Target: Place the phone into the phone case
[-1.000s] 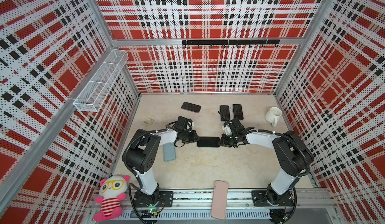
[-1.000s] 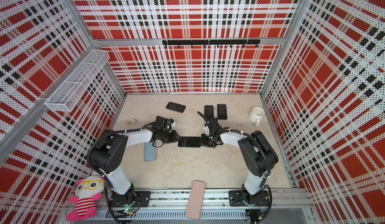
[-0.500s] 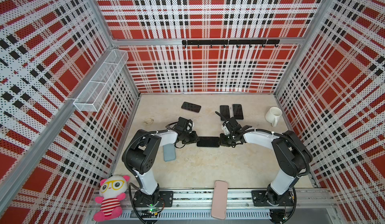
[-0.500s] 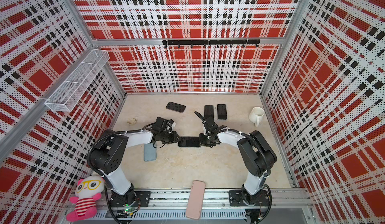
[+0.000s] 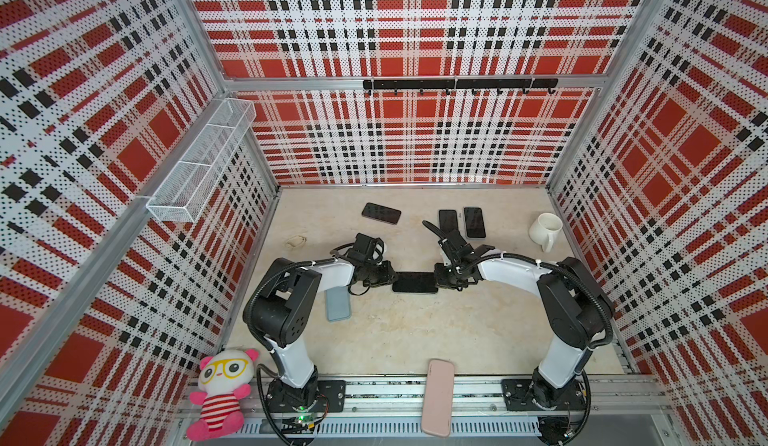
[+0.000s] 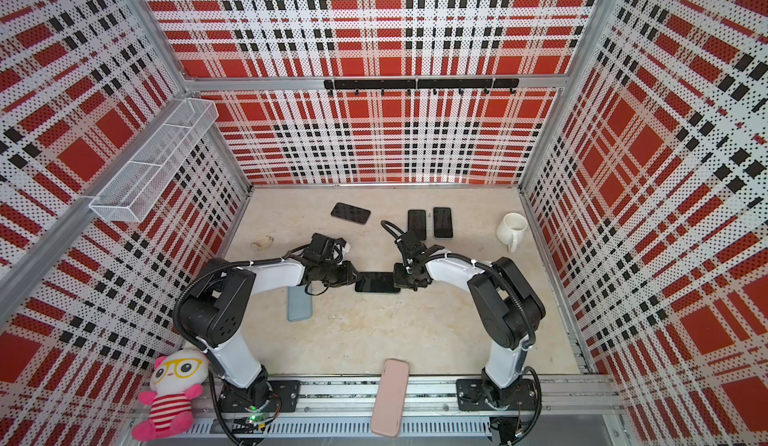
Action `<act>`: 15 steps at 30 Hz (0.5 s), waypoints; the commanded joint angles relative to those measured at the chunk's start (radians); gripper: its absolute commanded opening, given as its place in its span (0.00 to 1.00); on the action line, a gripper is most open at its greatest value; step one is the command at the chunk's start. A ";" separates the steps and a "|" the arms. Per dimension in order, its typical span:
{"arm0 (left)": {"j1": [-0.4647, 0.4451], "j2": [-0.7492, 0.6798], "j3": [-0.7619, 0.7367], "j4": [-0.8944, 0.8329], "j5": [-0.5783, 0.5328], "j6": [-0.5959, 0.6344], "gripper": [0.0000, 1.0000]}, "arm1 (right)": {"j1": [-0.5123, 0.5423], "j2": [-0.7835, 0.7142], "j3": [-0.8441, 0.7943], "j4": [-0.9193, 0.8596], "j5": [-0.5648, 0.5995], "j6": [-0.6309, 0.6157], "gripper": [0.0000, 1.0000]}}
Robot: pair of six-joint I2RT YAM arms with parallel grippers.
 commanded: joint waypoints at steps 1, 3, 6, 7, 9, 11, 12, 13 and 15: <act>-0.019 -0.013 -0.011 0.028 0.078 -0.003 0.25 | 0.046 0.087 -0.009 -0.121 0.025 -0.036 0.08; -0.016 -0.015 -0.008 0.028 0.078 -0.002 0.25 | 0.044 0.058 0.033 -0.162 0.039 -0.048 0.08; -0.010 -0.021 -0.010 0.028 0.083 -0.001 0.25 | 0.037 0.016 0.084 -0.196 0.040 -0.062 0.08; -0.010 -0.024 -0.011 0.028 0.082 -0.001 0.25 | 0.033 0.003 0.098 -0.209 0.040 -0.066 0.09; -0.010 -0.028 -0.010 0.026 0.080 -0.001 0.25 | 0.025 -0.011 0.109 -0.219 0.033 -0.074 0.09; -0.009 -0.029 -0.010 0.025 0.078 0.000 0.25 | 0.018 -0.012 0.111 -0.227 0.020 -0.082 0.11; -0.009 -0.030 -0.010 0.025 0.078 0.001 0.25 | 0.017 -0.012 0.108 -0.228 0.018 -0.082 0.13; -0.009 -0.030 -0.011 0.025 0.076 0.001 0.25 | 0.017 -0.014 0.102 -0.219 0.011 -0.083 0.14; -0.009 -0.030 -0.009 0.024 0.075 0.002 0.25 | 0.014 -0.009 0.081 -0.198 -0.002 -0.079 0.14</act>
